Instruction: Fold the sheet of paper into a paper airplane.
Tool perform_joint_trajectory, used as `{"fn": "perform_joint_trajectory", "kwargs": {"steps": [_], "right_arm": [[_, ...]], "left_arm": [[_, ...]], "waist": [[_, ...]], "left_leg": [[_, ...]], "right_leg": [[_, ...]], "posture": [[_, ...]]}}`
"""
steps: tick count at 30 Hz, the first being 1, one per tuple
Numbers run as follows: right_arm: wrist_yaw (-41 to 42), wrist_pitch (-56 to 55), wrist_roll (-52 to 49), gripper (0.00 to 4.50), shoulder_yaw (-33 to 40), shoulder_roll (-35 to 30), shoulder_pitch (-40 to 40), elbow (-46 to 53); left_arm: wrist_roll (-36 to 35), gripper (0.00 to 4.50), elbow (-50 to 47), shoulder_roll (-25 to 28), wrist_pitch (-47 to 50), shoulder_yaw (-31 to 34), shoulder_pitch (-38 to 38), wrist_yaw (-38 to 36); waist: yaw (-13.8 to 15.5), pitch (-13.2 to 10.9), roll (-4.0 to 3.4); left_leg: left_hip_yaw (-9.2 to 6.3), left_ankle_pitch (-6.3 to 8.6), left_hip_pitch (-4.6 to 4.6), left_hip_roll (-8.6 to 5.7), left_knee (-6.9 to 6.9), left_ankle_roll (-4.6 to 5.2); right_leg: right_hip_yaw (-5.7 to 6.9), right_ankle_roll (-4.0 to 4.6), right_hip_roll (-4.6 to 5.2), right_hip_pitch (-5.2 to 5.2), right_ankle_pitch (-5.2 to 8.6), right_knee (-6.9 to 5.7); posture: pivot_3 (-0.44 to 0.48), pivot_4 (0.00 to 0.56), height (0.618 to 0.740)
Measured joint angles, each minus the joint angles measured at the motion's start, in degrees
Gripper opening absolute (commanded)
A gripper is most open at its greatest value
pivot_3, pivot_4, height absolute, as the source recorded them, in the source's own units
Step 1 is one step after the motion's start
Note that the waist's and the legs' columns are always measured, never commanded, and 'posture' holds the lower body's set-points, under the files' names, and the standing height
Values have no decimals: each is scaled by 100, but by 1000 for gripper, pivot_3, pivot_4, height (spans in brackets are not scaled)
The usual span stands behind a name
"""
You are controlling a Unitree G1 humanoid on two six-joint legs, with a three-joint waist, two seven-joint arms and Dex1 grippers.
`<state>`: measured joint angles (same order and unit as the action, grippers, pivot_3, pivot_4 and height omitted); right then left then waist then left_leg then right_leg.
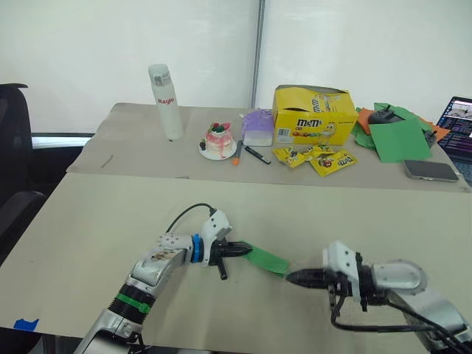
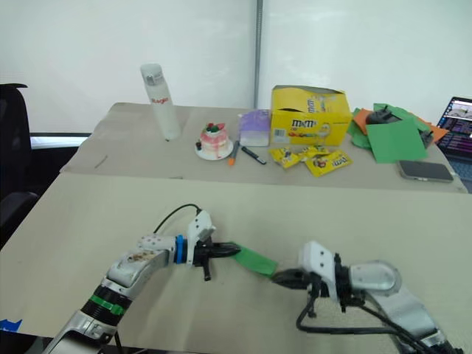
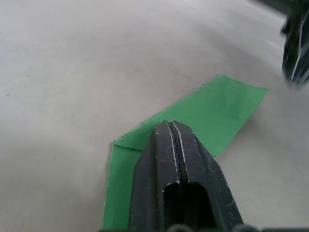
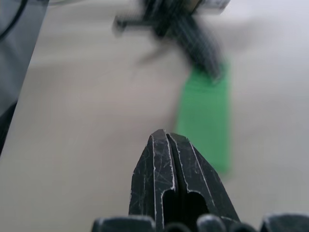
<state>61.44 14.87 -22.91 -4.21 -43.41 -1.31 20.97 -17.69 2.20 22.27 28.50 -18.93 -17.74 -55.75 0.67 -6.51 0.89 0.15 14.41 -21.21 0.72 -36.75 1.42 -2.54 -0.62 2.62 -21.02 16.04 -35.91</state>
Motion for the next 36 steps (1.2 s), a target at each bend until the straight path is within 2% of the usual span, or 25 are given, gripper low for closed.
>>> {"fn": "perform_joint_trajectory", "kwargs": {"steps": [4, 8, 12, 18, 22, 27, 30, 36], "right_arm": [[-166, -31, 366, 39, -481, 379, 496, -261], [-288, -249, 954, 39, -985, 507, 443, -693], [-300, -646, 1138, 39, -1062, 512, 176, -825], [-337, -970, 1121, 39, -971, 508, -62, -931], [-358, -932, 914, 39, -663, 445, -295, -922], [-399, -210, 328, 39, -157, 229, -502, -454], [-402, 403, -211, 39, 107, 44, -498, 173], [-441, 1261, -768, 39, 269, -282, -162, 968]], "left_arm": [[8, 0, 2, -16, -92, -11, 46, -14], [37, 0, 21, -21, -215, -18, 86, -14], [40, 0, 61, -23, -240, -8, 96, -11], [40, 0, 75, -45, -238, -3, 93, 9], [41, 0, 62, -72, -250, 14, 94, 39], [-60, 0, -44, -33, -222, 204, 195, -25], [-265, 0, -176, -12, -109, 334, 310, -123], [-657, 0, -812, 300, 155, 846, 409, -136]], "waist": [[16, 6, -10], [18, 8, -13], [10, 10, -17], [10, 11, -15], [17, 11, -14], [-16, 8, -16], [-35, 1, -18], [-35, -20, -8]], "left_leg": [[-2, 1, -6, -1, 0, 2], [2, 2, -10, -5, 0, 3], [1, 2, -2, -3, 0, 4], [2, 2, 6, -4, -1, 3], [2, 2, 5, -4, -2, 3], [0, 2, -7, 5, -2, 3], [-4, 2, -21, 9, -2, 3], [-11, 2, -27, 10, -2, 3]], "right_leg": [[3, 0, -1, -3, 0, 3], [-3, 0, 5, -7, 0, 4], [-3, 0, 2, -1, 1, 2], [-2, -1, 2, 7, 1, 2], [-2, -1, 4, 9, 1, 3], [-8, 0, 3, -6, 1, -3], [-6, 1, -1, -19, 2, -6], [-3, 1, 4, -24, 1, -5]], "posture": [[0, 150, 738], [0, 150, 738], [0, 150, 738], [0, 150, 738], [0, 150, 738], [0, 150, 738], [0, 150, 738], [0, 150, 738]]}}
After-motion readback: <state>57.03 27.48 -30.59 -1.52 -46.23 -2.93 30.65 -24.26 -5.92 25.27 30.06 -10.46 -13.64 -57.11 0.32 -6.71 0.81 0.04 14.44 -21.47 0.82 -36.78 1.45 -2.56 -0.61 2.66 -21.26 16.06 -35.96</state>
